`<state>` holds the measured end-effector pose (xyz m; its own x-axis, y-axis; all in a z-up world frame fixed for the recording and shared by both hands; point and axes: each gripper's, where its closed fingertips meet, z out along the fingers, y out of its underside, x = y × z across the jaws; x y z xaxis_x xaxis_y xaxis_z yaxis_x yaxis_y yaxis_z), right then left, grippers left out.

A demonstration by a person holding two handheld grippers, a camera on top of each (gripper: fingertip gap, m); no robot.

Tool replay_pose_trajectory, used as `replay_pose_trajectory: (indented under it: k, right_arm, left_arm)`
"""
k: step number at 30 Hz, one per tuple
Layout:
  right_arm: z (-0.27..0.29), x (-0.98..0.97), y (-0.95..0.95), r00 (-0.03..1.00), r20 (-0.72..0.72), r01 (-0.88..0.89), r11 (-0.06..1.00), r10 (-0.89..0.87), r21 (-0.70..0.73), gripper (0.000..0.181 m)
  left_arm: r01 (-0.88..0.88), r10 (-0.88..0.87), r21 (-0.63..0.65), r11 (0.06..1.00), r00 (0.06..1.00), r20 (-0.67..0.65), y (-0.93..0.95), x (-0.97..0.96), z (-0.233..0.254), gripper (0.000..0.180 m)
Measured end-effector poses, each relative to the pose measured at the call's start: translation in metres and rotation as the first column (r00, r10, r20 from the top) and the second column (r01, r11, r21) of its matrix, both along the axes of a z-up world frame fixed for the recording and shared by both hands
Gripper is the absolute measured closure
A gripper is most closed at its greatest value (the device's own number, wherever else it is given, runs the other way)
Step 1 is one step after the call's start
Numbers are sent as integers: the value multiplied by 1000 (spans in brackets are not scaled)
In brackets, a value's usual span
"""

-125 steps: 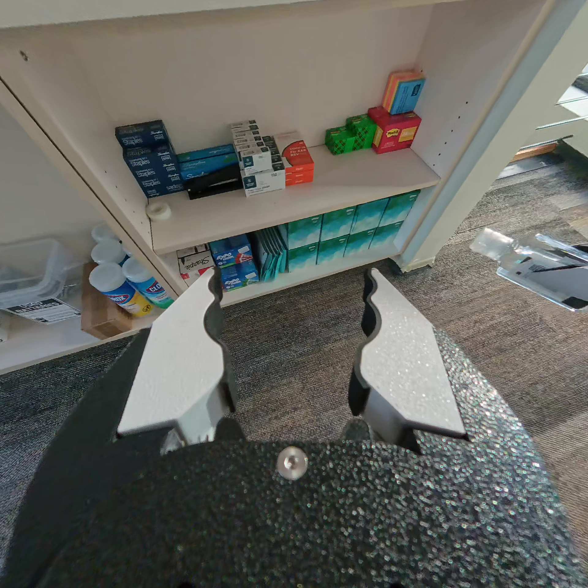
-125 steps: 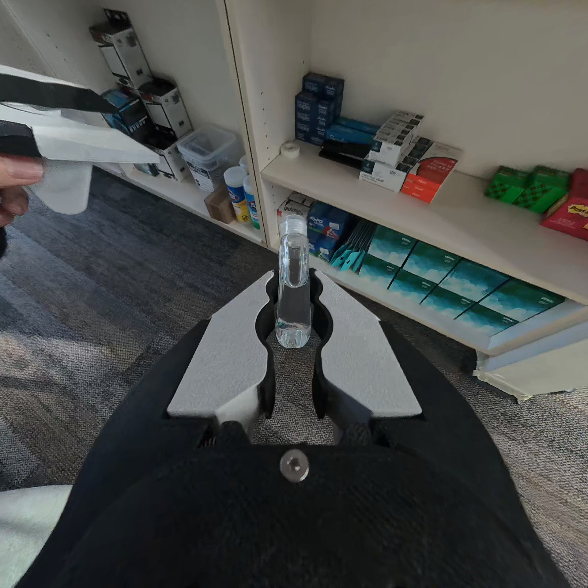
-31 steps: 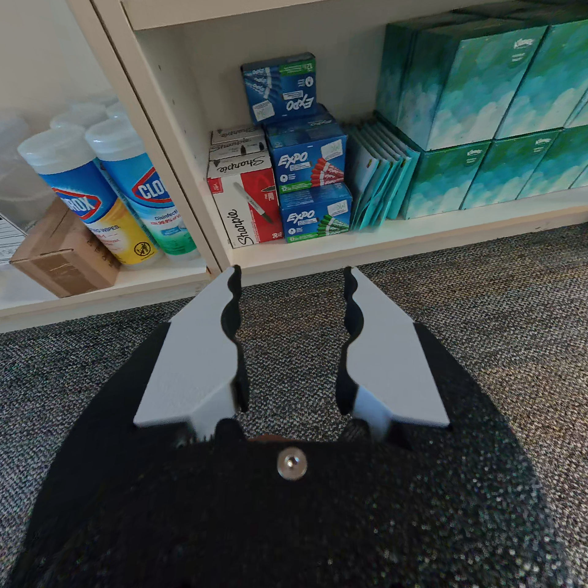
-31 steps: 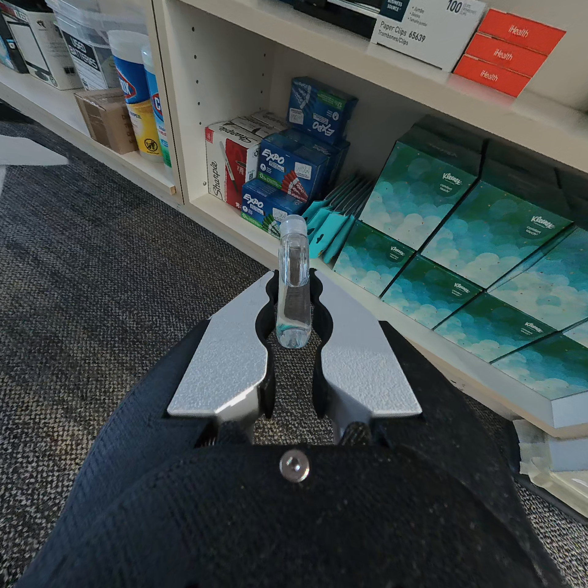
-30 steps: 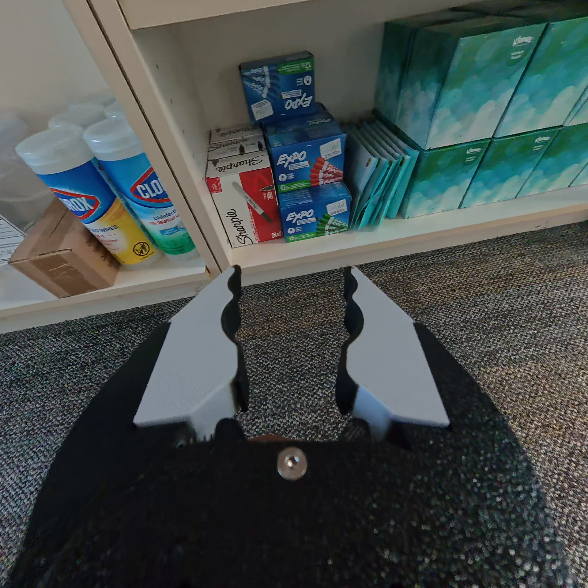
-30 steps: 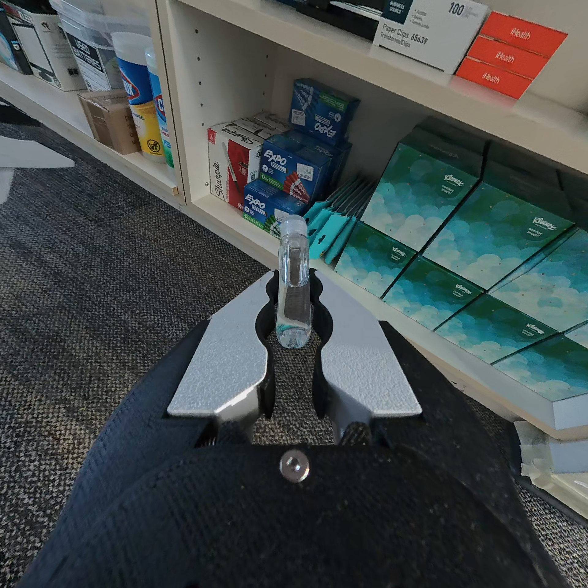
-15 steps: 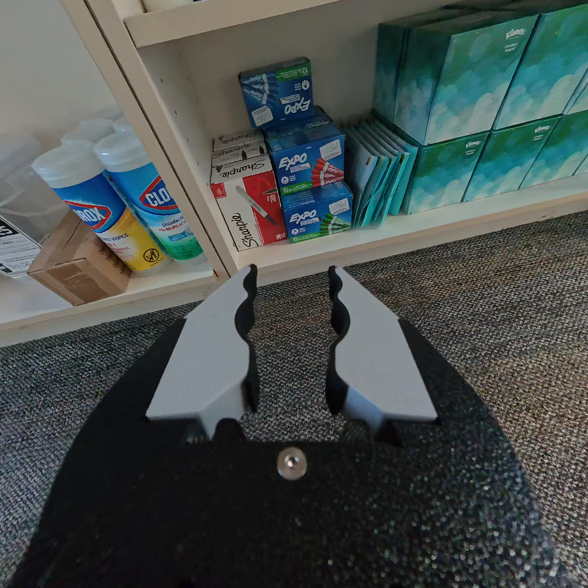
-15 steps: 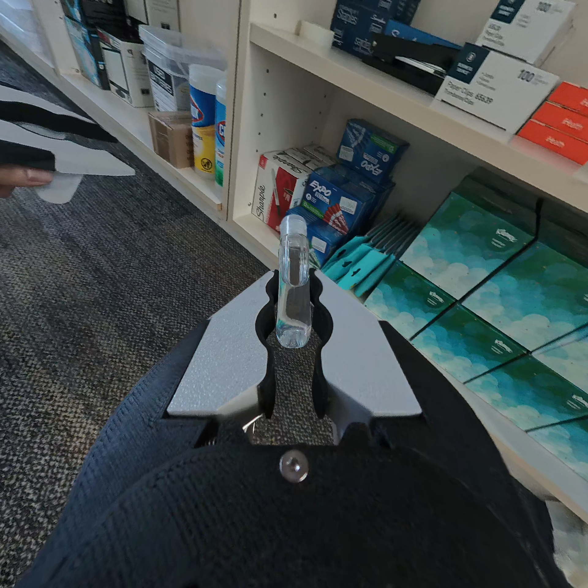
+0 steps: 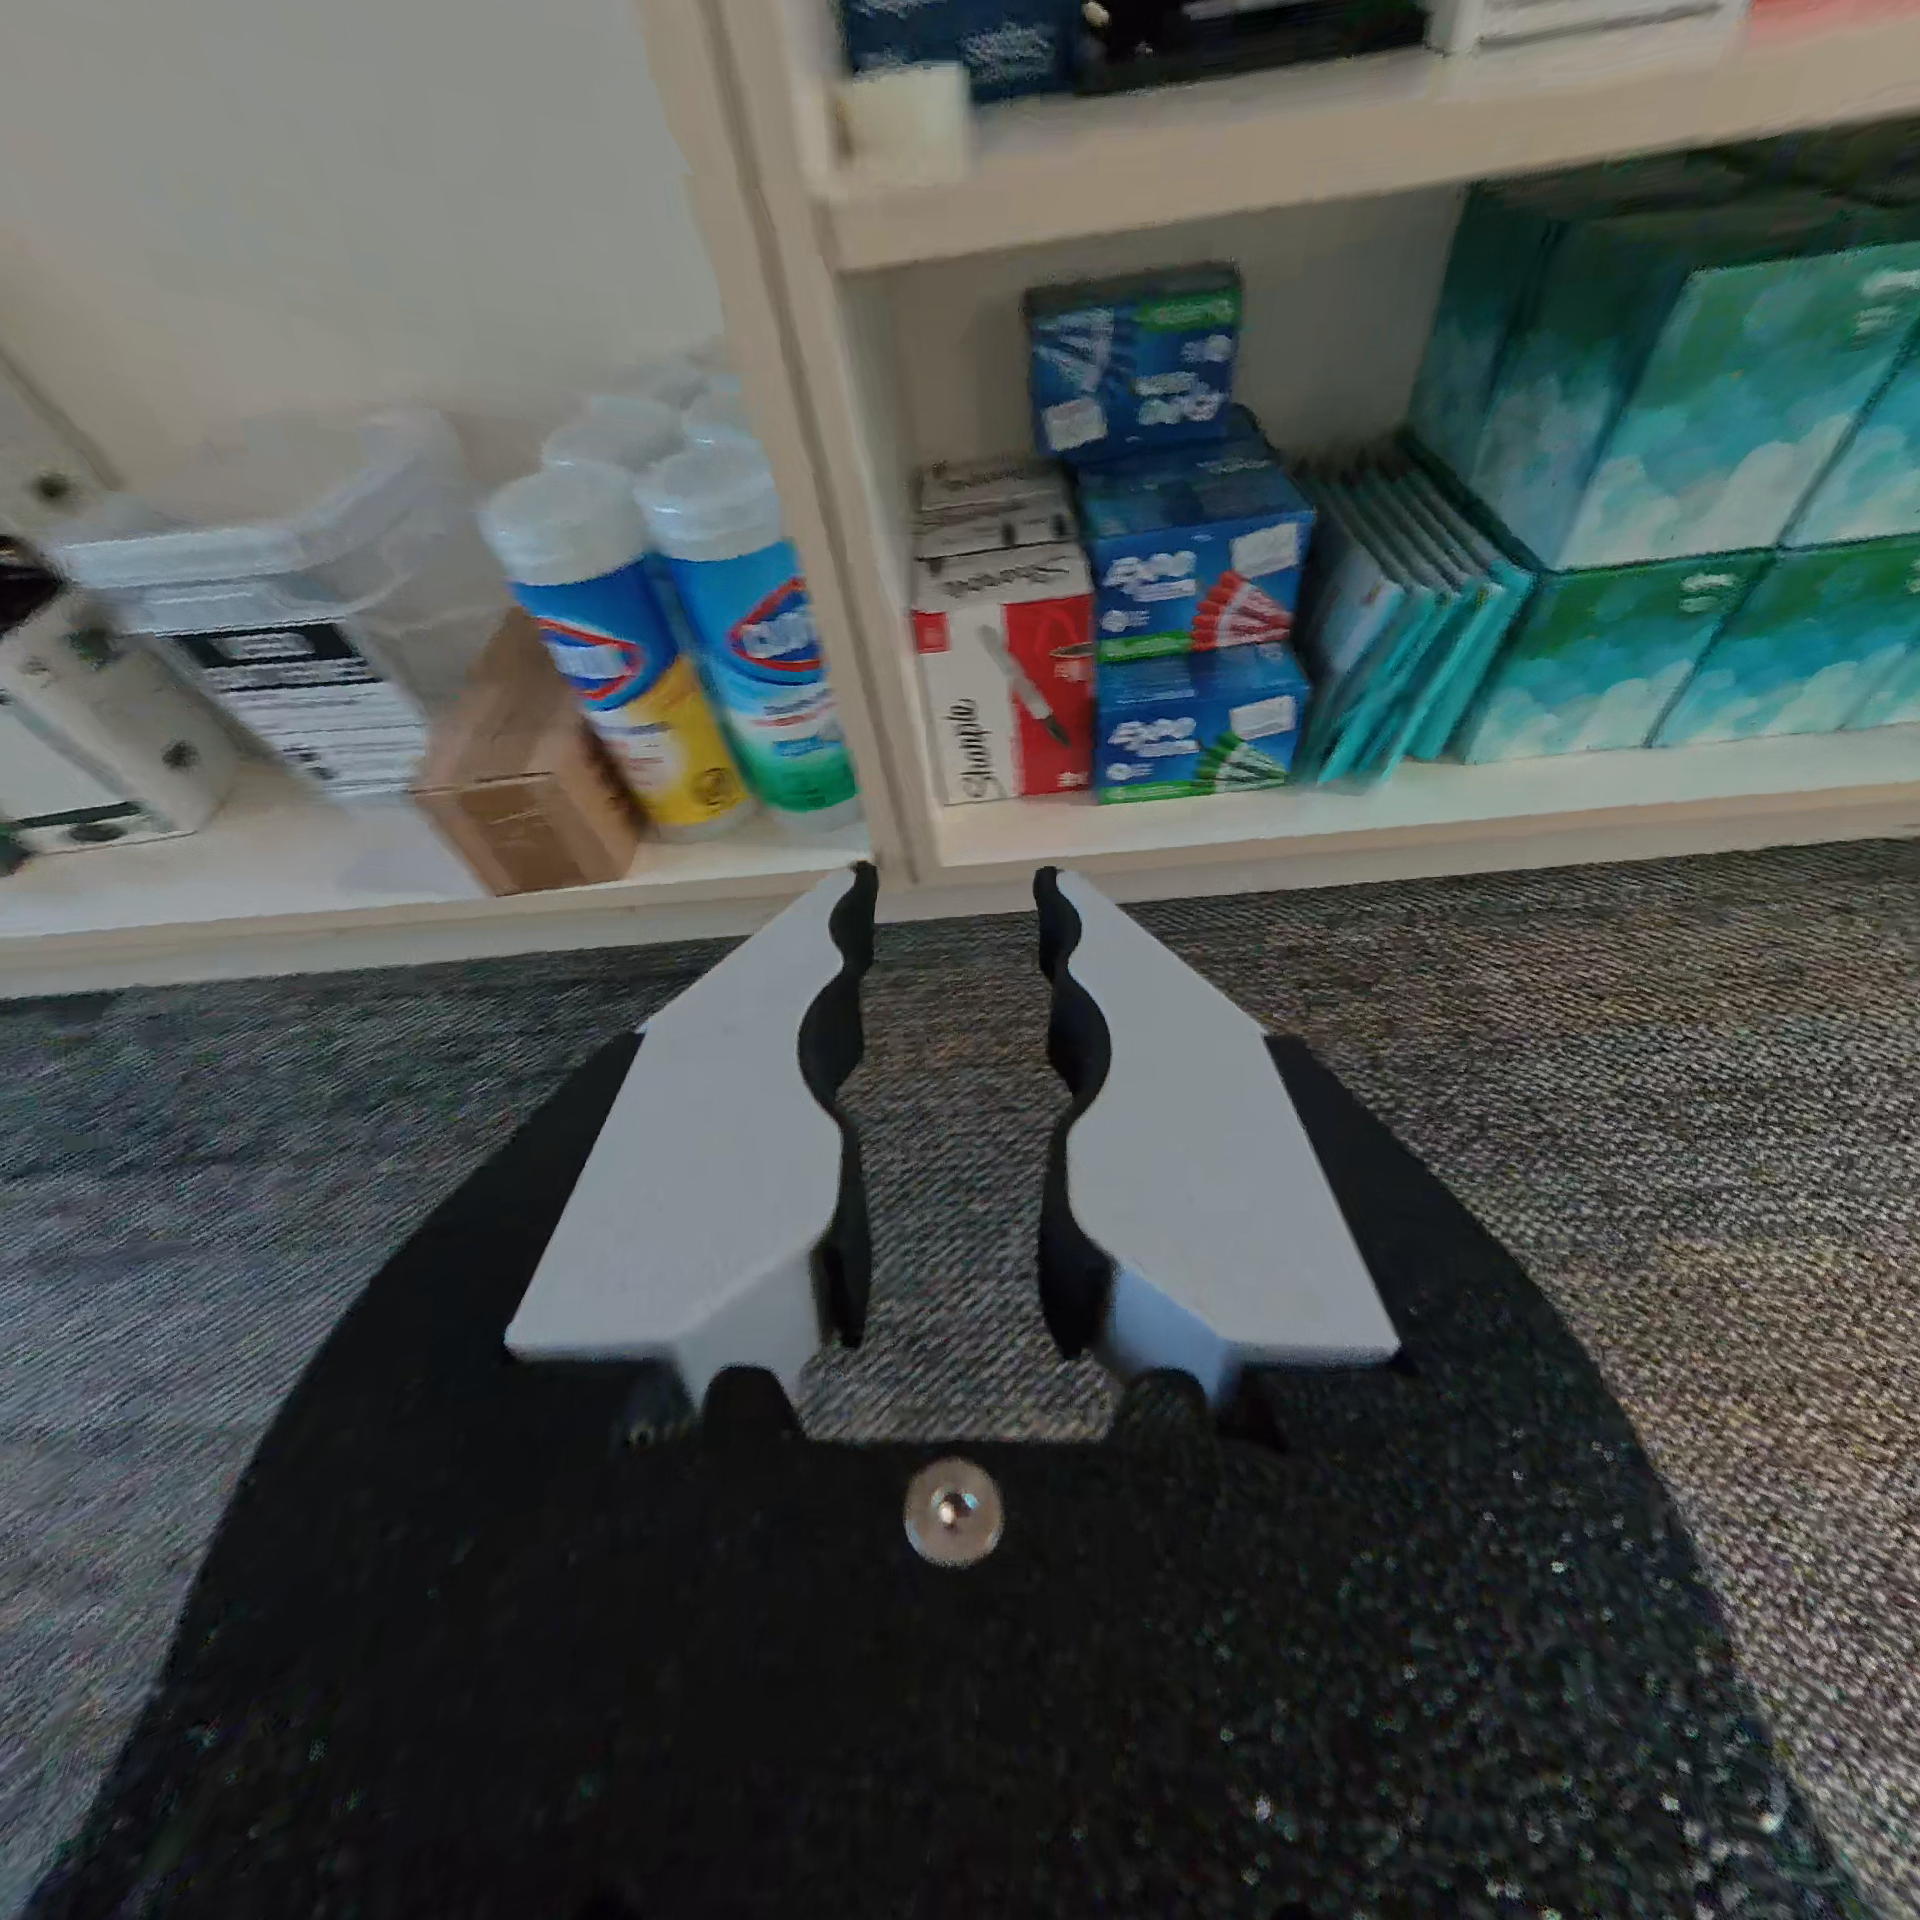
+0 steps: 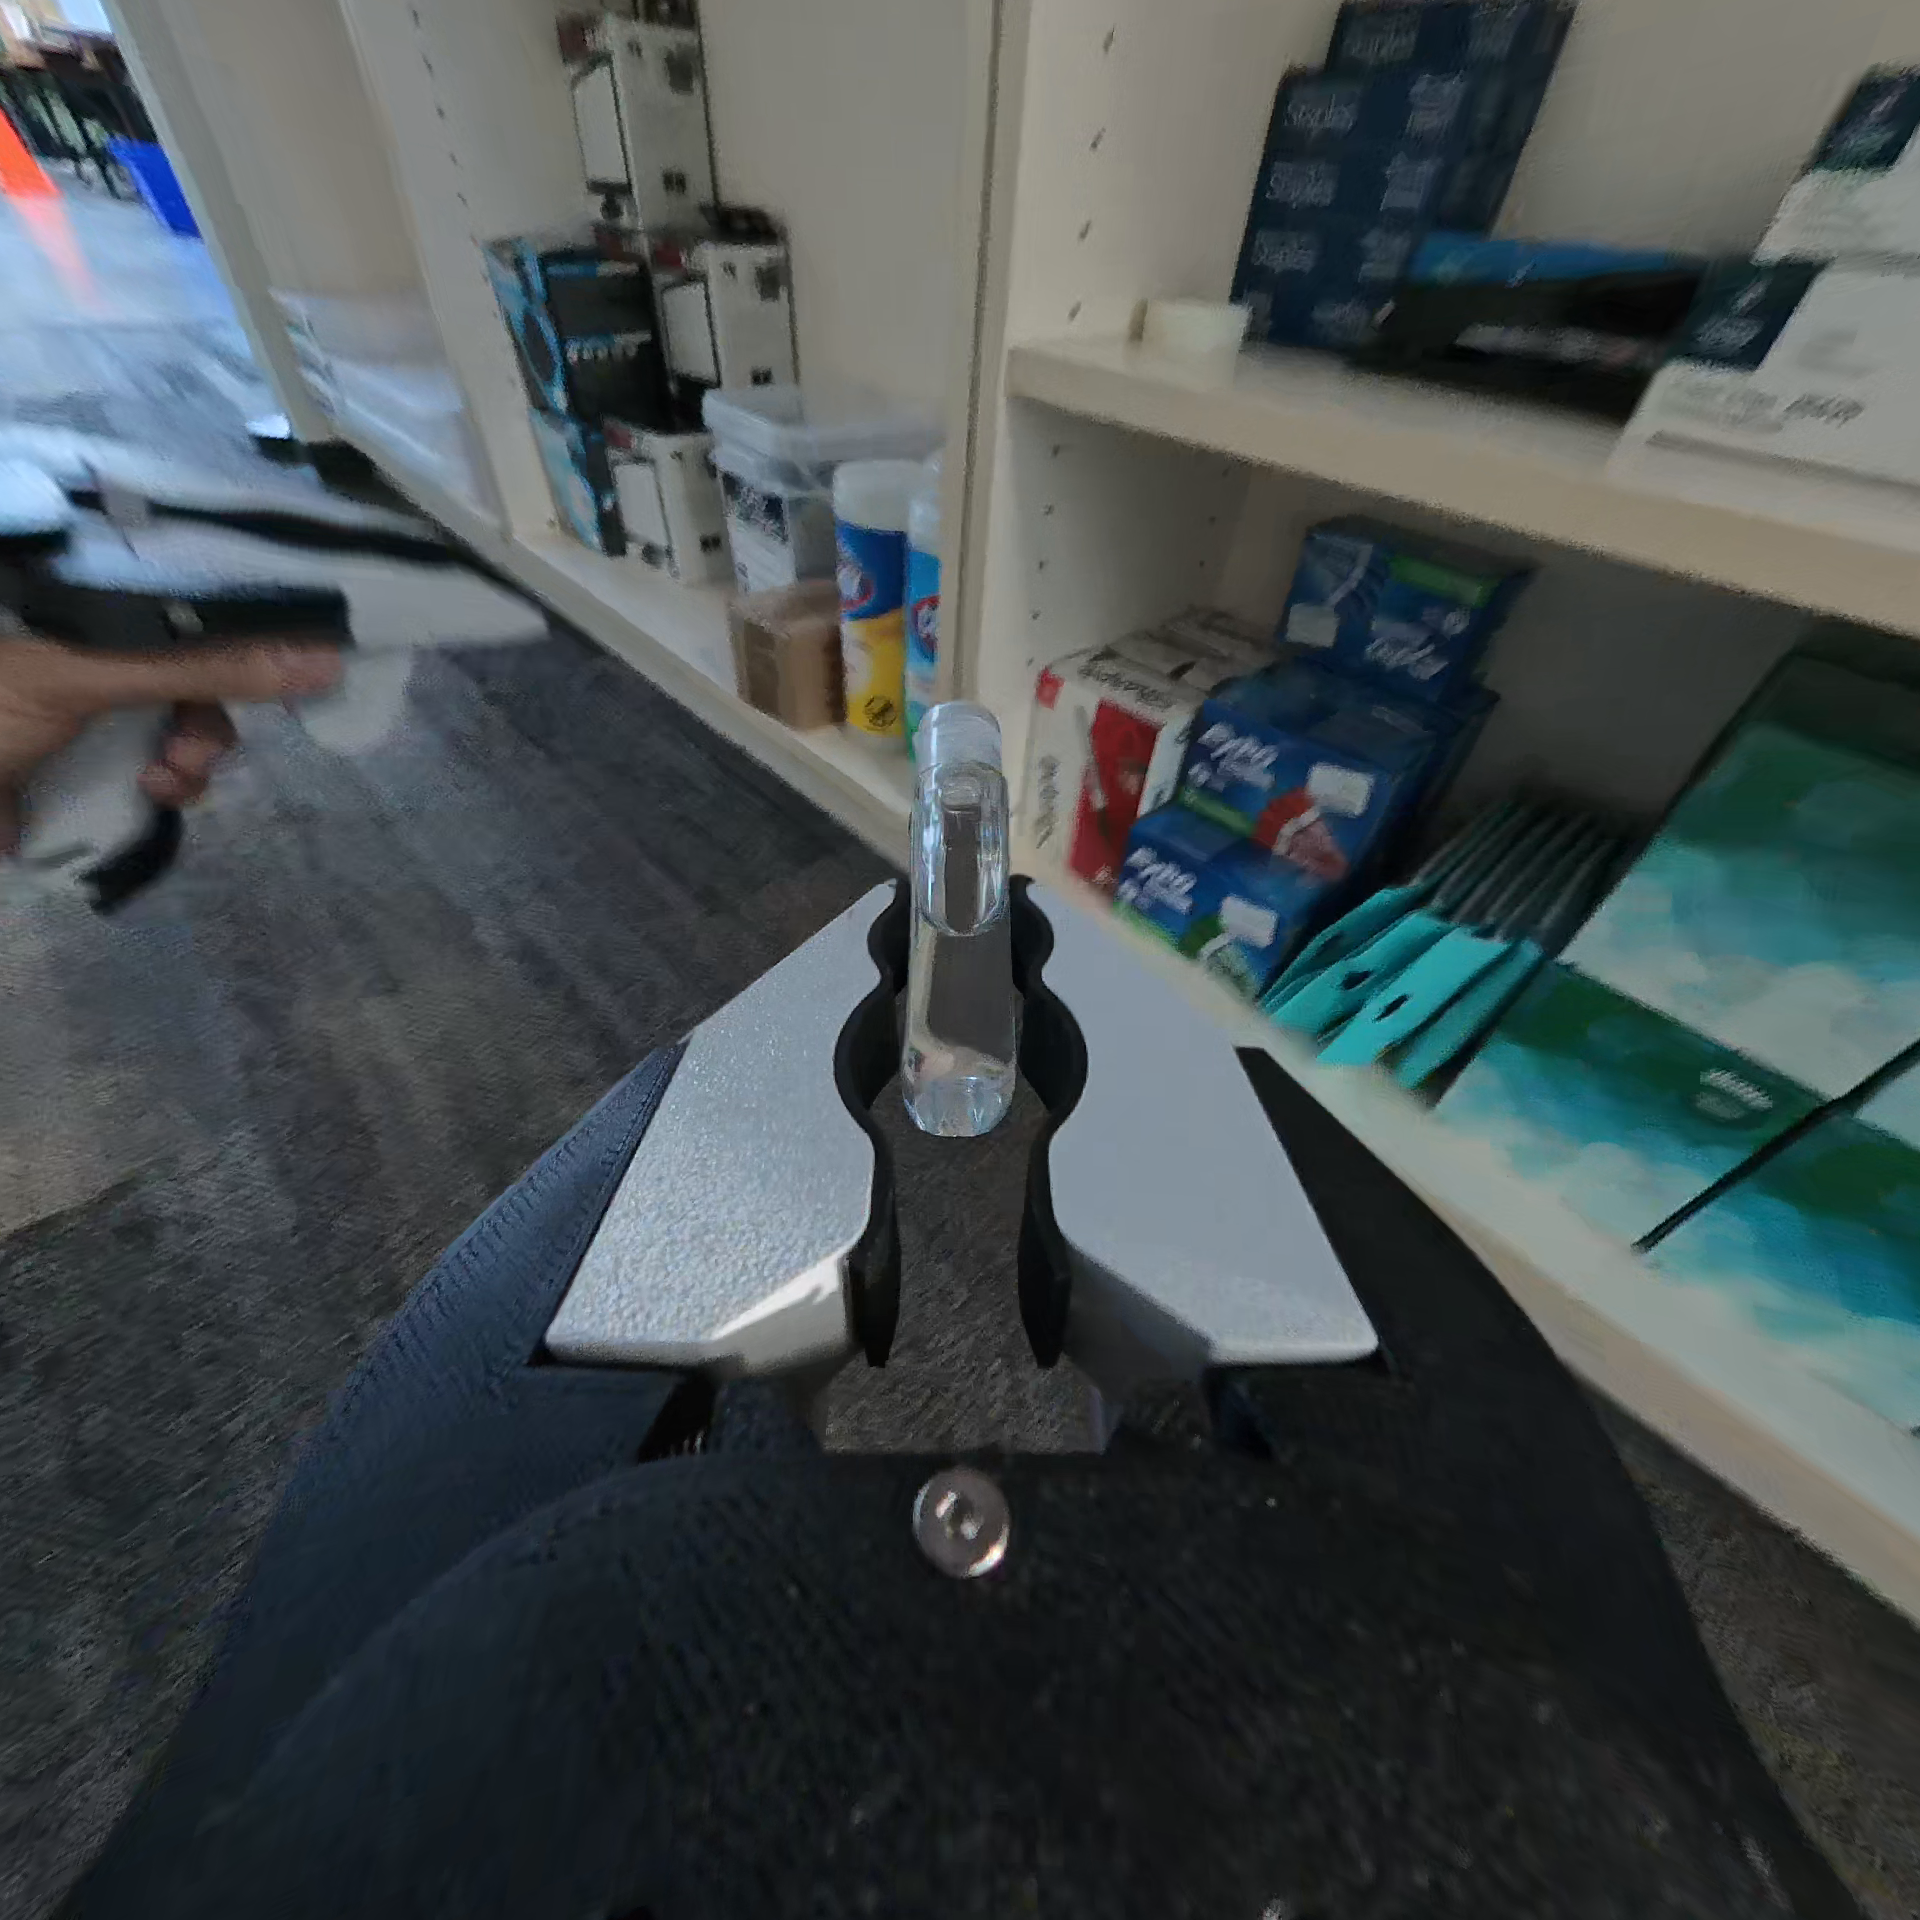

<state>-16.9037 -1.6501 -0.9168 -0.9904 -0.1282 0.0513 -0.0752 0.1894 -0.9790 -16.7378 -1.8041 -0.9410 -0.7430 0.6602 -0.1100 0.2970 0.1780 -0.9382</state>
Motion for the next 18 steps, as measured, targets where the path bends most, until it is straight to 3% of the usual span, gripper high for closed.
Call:
replay_pose_trajectory:
  k: [2, 4, 8, 14, 18]
  right_arm:
    - [-1, 27, 6, 1000, 12, -28, 995, 27, 91, 165]
    - [33, 64, 9, 996, 13, -90, 990, 89, 104, 165]
    - [139, 133, -11, 990, 92, -120, 986, 109, 114, 164]
    - [304, 271, -56, 970, 42, -243, 956, 239, 162, 165]
    - [381, 335, -87, 949, 129, -308, 935, 288, 177, 165]
  left_arm:
    - [-39, 38, 17, 999, 999, 9, 7, 42, 31, 151]
    - [-87, 85, 37, 996, 995, 50, 17, 92, 67, 150]
    - [-201, 195, 62, 978, 977, 87, 38, 212, 169, 150]
    - [-384, 366, 184, 905, 922, 125, 79, 382, 331, 151]
    - [-397, 380, 269, 878, 918, 116, 83, 446, 412, 155]
